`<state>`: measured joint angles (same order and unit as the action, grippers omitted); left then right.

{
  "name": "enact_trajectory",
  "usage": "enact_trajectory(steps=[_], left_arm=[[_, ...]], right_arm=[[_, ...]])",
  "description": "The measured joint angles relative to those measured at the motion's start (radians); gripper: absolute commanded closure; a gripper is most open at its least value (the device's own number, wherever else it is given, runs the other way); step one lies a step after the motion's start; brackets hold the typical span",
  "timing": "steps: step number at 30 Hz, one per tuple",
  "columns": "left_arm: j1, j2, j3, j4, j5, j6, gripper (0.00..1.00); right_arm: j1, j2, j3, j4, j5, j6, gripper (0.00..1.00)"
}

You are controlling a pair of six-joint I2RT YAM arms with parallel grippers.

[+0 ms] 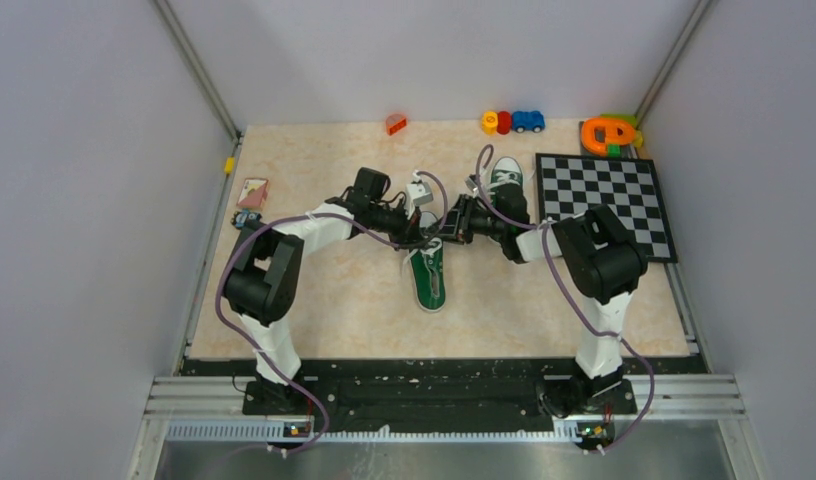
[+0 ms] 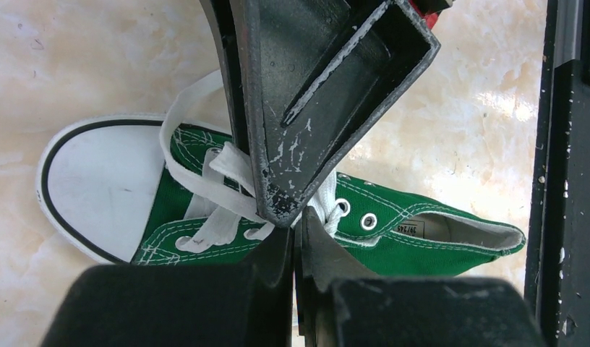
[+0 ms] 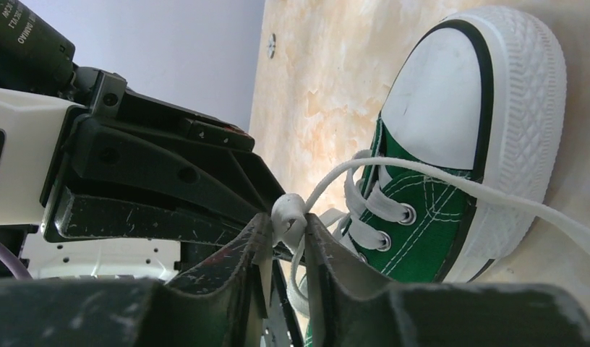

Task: Tie the shoes
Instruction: Wrap the shoelace around the shoelace.

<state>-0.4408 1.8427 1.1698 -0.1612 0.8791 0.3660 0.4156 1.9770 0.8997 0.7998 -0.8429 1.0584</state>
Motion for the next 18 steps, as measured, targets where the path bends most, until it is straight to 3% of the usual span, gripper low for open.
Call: enact_trajectory(steps=[6,13,18], left_arm=[[0.000,0.012,0.003,-0.006,-0.007,0.000,1.00],[-0.002,0.012,0.005,0.005,-0.018,-0.005,0.77],[-0.002,0.006,-0.008,0.053,-0.042,-0.020,0.70]], right_arm=[[0.000,0.011,0.006,0.001,-0.024,0.008,1.00],[-0.005,0.011,0.005,0.004,-0.024,0.023,1.00],[-0.013,0.011,0.003,0.012,-0.024,0.039,1.00]])
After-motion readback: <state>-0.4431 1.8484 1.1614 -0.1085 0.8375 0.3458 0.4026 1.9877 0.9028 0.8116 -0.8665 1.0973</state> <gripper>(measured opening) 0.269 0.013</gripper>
